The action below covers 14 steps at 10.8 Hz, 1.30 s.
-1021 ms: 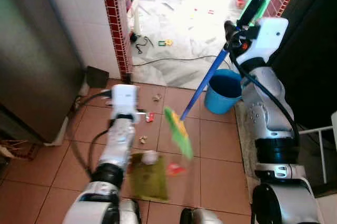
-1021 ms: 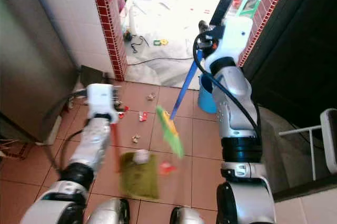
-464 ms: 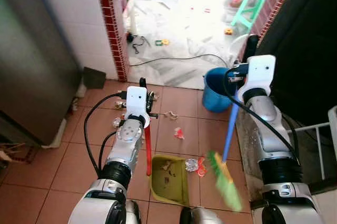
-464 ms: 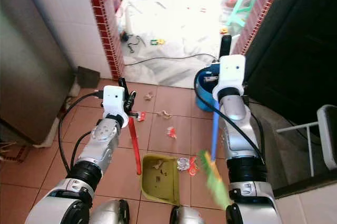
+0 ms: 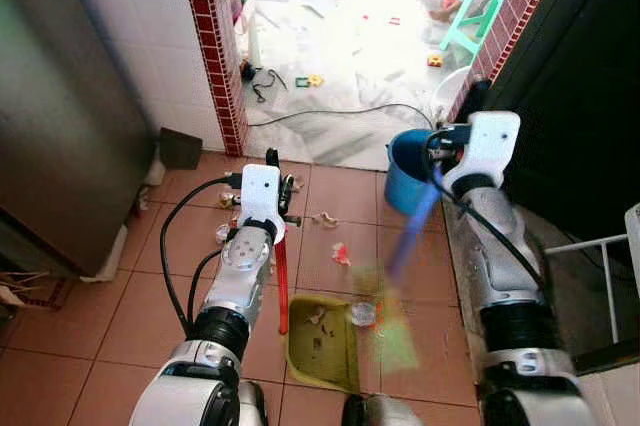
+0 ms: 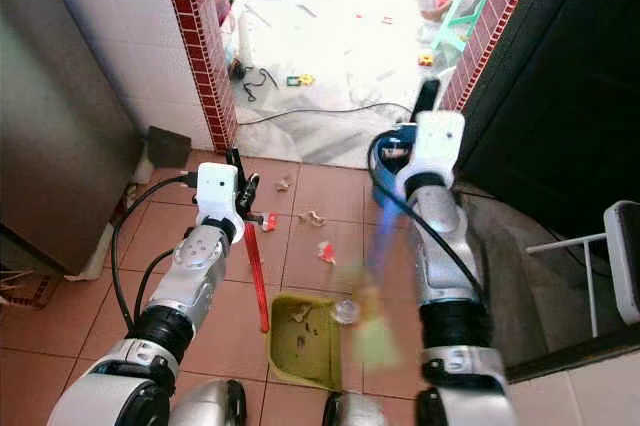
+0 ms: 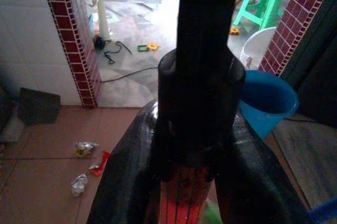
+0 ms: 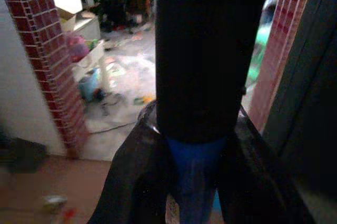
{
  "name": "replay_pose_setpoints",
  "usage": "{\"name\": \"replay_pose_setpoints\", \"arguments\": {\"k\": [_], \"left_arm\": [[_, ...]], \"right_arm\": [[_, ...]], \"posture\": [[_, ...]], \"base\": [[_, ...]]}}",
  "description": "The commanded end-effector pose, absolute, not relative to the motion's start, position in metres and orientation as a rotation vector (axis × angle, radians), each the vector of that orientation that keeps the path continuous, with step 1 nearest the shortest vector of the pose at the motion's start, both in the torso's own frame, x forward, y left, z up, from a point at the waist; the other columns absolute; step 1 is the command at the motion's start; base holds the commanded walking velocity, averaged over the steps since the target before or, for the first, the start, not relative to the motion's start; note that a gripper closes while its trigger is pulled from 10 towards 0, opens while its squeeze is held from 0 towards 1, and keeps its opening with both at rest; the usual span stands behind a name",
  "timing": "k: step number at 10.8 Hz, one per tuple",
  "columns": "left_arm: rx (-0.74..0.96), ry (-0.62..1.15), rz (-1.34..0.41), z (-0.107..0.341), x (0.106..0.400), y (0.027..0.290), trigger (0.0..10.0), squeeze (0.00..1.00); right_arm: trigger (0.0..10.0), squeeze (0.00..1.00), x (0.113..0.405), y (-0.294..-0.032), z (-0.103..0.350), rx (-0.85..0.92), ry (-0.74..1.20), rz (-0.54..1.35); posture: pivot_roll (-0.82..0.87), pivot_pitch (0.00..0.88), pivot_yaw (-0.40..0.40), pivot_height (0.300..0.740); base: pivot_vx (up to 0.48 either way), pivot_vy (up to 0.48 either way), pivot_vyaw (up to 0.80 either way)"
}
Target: Sweep floor
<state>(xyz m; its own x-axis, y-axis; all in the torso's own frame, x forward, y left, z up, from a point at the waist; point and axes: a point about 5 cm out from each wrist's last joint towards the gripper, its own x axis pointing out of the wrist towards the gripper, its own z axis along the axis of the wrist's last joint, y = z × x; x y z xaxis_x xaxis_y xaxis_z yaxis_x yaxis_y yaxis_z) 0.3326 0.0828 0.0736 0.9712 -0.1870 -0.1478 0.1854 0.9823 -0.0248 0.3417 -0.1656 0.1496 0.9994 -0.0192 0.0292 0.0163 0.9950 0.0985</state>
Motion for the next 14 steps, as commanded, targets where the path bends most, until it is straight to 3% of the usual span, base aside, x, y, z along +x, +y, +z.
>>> {"name": "replay_pose_setpoints", "arguments": {"k": [1, 5, 7, 12, 14], "left_arm": [[-0.008, 0.303, -0.211, 0.045, 0.319, 0.078, 10.0, 0.0], [-0.008, 0.319, -0.204, 0.043, 0.318, 0.078, 10.0, 0.0], [-0.009, 0.325, -0.199, 0.043, 0.318, 0.078, 10.0, 0.0], [-0.03, 0.31, -0.191, 0.045, 0.32, 0.081, 10.0, 0.0], [-0.07, 0.21, -0.167, 0.061, 0.326, 0.091, 10.0, 0.0]], "right_arm": [[10.0, 0.0, 0.345, -0.163, 0.151, 0.19, 0.005, 0.004], [10.0, 0.0, 0.35, -0.131, 0.196, 0.406, -0.098, 0.209], [10.0, 0.0, 0.345, -0.126, 0.242, 0.282, -0.293, 0.35], [10.0, 0.0, 0.347, -0.172, 0.26, -0.016, -0.451, 0.1], [10.0, 0.0, 0.343, -0.179, 0.236, -0.071, -0.412, 0.056]], "posture": [[-0.03, 0.08, -0.029, 0.74], [-0.03, 0.073, -0.03, 0.74], [-0.04, 0.079, -0.023, 0.74], [-0.04, 0.071, -0.016, 0.74], [-0.04, 0.051, -0.006, 0.74]], "base": [[0.0, 0.0, 0.0], [0.0, 0.0, 0.0], [0.0, 0.0, 0.0], [0.0, 0.0, 0.0], [0.0, 0.0, 0.0]]}}
